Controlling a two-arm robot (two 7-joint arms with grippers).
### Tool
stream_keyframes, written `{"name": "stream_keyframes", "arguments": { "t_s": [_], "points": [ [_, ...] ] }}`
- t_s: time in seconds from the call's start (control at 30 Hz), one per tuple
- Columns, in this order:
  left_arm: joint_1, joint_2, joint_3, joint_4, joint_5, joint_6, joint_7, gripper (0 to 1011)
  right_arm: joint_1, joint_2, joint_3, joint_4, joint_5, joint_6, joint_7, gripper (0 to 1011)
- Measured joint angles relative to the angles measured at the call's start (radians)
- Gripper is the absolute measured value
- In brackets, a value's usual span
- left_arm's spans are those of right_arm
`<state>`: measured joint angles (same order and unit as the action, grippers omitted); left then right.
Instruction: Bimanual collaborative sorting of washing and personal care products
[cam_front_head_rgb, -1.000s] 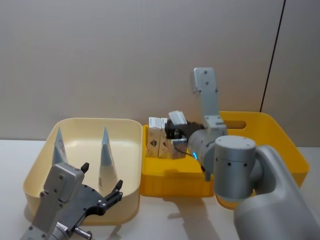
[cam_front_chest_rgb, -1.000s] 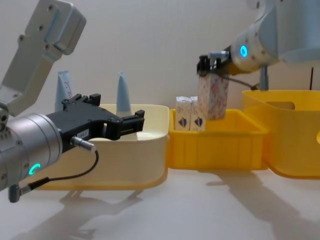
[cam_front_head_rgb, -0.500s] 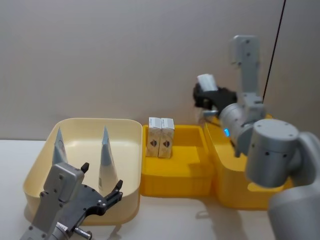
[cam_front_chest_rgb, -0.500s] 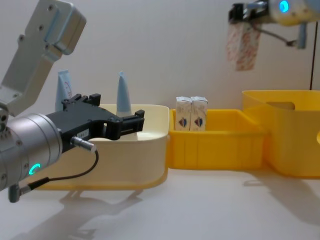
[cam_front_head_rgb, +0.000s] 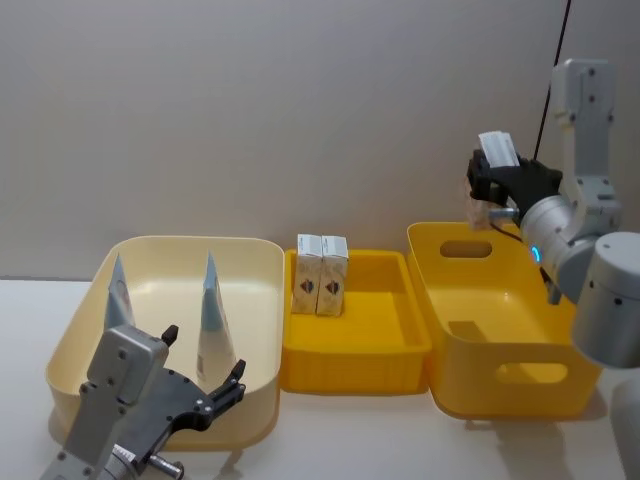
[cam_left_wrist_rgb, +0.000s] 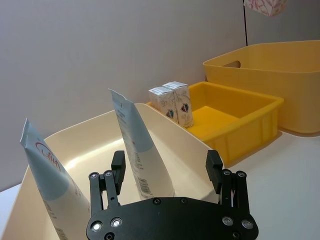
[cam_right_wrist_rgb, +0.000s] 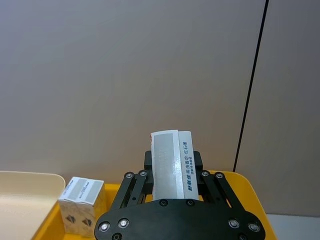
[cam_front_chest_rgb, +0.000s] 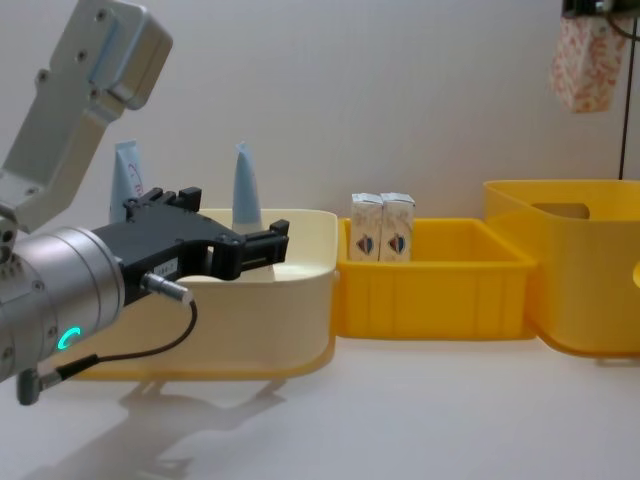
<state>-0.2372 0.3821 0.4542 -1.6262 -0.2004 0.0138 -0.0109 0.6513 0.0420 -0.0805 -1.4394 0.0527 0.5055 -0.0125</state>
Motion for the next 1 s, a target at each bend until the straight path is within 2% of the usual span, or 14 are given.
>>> {"name": "stream_keyframes", "arguments": {
  "t_s": [0.23, 0.43, 0.53, 0.57, 0.67, 1.0],
  "points": [
    [0.000, 0.000, 0.000, 0.000, 0.000, 0.000, 0.000, 1003, -0.002, 0.013, 0.020, 0.030, 0.015, 0.034, 0.033, 402],
    [0.000, 0.000, 0.000, 0.000, 0.000, 0.000, 0.000, 1003, 0.004, 0.012, 0.024, 0.068, 0.030, 0.066, 0.062, 403],
    [0.000, 0.000, 0.000, 0.000, 0.000, 0.000, 0.000, 1003, 0.012, 0.007, 0.024, 0.100, 0.040, 0.084, 0.082, 513],
    [0.000, 0.000, 0.000, 0.000, 0.000, 0.000, 0.000, 1003, 0.013, 0.006, 0.024, 0.105, 0.042, 0.086, 0.085, 513],
    [0.000, 0.000, 0.000, 0.000, 0.000, 0.000, 0.000, 1003, 0.017, 0.002, 0.024, 0.123, 0.047, 0.096, 0.095, 632],
    [0.000, 0.000, 0.000, 0.000, 0.000, 0.000, 0.000, 1003, 0.025, -0.004, 0.024, 0.160, 0.057, 0.114, 0.118, 911]
  ]
}}
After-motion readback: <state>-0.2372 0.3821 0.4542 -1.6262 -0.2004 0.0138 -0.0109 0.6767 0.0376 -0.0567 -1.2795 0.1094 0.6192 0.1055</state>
